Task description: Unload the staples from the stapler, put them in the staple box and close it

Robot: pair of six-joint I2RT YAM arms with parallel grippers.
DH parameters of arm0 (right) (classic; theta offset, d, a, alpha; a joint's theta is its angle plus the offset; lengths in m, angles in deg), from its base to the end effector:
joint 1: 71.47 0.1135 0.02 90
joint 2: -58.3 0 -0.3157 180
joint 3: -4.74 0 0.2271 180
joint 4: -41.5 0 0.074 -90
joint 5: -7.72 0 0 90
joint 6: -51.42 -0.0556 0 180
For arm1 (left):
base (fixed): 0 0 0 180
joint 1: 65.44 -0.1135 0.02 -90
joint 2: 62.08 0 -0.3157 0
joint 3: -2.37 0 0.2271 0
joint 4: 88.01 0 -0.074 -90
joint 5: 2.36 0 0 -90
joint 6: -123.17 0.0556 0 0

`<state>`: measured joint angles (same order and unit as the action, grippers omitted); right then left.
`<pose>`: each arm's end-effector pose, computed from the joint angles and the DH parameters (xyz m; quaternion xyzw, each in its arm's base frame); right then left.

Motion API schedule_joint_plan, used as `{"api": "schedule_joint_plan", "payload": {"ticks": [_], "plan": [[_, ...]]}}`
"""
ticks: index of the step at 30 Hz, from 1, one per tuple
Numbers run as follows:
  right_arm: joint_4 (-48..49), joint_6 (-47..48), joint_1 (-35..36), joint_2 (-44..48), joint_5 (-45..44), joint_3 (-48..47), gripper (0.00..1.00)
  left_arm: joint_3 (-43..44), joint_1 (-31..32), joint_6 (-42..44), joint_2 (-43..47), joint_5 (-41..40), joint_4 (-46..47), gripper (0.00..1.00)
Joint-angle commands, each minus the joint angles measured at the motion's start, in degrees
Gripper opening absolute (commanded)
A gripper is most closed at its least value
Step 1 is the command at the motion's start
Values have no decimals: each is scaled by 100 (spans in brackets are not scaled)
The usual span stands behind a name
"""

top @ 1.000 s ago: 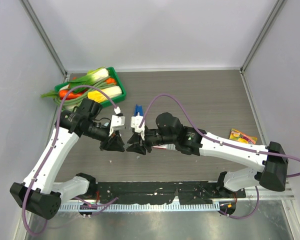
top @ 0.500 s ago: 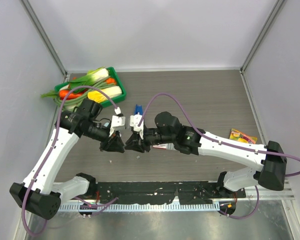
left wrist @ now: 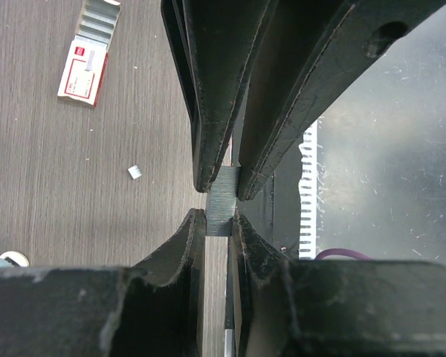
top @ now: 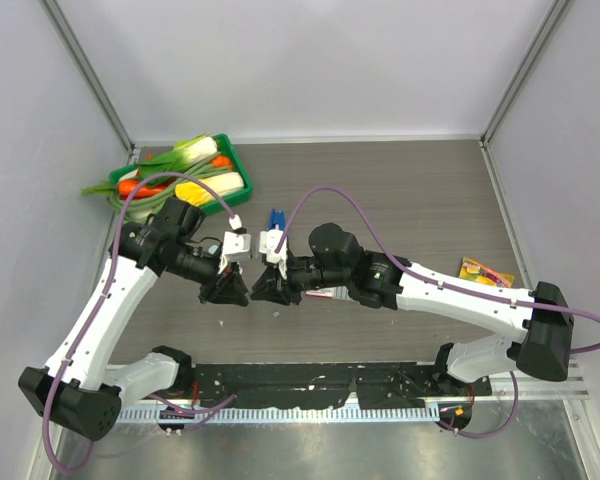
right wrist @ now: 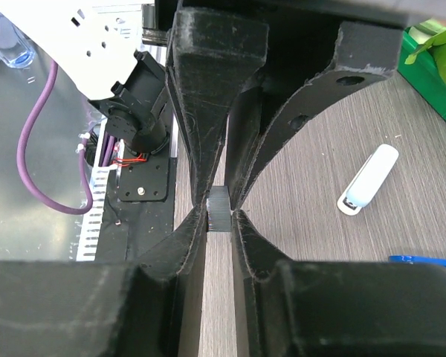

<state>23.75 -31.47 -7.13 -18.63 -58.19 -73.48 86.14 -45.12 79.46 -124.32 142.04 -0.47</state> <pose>0.1074 0.2760 0.3908 -0.5588 0.5631 0.4271 0.4339 0.0959 -0.0837 0.3757 0.5449 0.6915 -0.4062 0.2449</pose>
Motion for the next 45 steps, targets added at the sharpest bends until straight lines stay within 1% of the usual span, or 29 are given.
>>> {"api": "schedule_joint_plan", "payload": {"ticks": [1, 5, 6, 8, 9, 10, 13, 17, 18, 19, 22, 23, 24, 26, 27, 28, 29, 31, 32, 34, 35, 36, 37, 38, 39, 40, 41, 42, 45], "plan": [[-20, -87, 35, -24, 104, -259, 18, 99, 16, -128, 142, 1, -837, 2], [-20, -105, 35, -24, 121, -267, 7, 99, 8, -190, 142, -25, -767, 2], [-11, -114, 35, -24, 122, -276, 2, 108, 16, -233, 159, -25, -750, 2], [-2, -131, 35, -24, 113, -259, 1, 143, 16, -277, 159, -51, -697, 5], [6, -157, 35, -24, 104, -250, 1, 152, 16, -312, 159, -60, -671, 9], [6, -166, 35, -7, 78, -232, 1, 178, 16, -330, 159, -69, -636, 16], [6, -193, 35, 20, -1, -197, 1, 213, 16, -453, 151, -95, -530, 26], [6, -237, 35, 81, -124, -144, 1, 222, 8, -497, 168, -87, -451, 30], [6, -246, 35, 90, -151, -136, 1, 213, 7, -506, 177, -87, -442, 32], [15, -254, 35, 107, -177, -109, 1, 213, 16, -506, 177, -95, -424, 50], [50, -289, 35, 195, -344, -22, 1, 222, 16, -567, 212, -165, -328, 59], [76, -298, 35, 256, -379, 14, 1, 205, 16, -698, 282, -209, -267, 65], [94, -307, 35, 292, -501, 49, 1, 204, 16, -760, 308, -262, -188, 75], [112, -351, 35, 397, -625, 163, 1, 196, 8, -1023, 414, -472, 84, 79], [121, -368, 35, 432, -860, 216, 1, 161, 16, -1225, 571, -612, 268, 82], [121, -403, 35, 476, -976, 355, 1, 143, 16, -1488, 659, -1005, 740, 83], [86, -430, 35, 590, -1134, 418, 1, 117, -1, -1873, 739, -1192, 962, 85], [68, -578, 35, 713, -1573, 663, 1, 20, 7, -2183, 967, -1623, 1525, 88], [59, -675, 35, 775, -1784, 751, 1, -15, 7, -2324, 1020, -2094, 1701, 89], [24, -894, 35, 959, -2705, 1032, 1, -156, 7, -2624, 1030, -2493, 2027, 91], [24, -1235, 26, 995, -3030, 1138, 1, -208, 7, -2668, 995, -2860, 2097, 91], [15, -1439, 26, 1074, -3460, 1365, 1, -322, -1, -2781, 968, -3029, 2220, 91], [-28, -1676, 35, 1100, -4204, 1463, 1, -384, 7, -2870, 872, -3240, 2282, 91], [-211, -2183, 35, 1109, -4646, 1551, 1, -445, 7, -2931, 828, -3546, 2344, 91], [-300, -2545, 26, 1118, -5025, 1735, 1, -533, 7, -2993, 766, -3680, 2379, 91], [-380, -2835, 44, 1127, -5690, 1850, 1, -551, -1, -3063, 653, -3742, 2371, 91], [-450, -3099, 35, 1118, -5914, 1964, 1, -552, -1, -3072, 591, -3778, 2336, 91], [-555, -3676, 26, 1118, -6099, 2165, 1, -578, 7, -3116, 555, -3900, 2292, 90], [-696, -4435, 44, 1040, -6732, 2386, 1, -604, 7, -3196, 379, -4024, 2213, 89]]}}
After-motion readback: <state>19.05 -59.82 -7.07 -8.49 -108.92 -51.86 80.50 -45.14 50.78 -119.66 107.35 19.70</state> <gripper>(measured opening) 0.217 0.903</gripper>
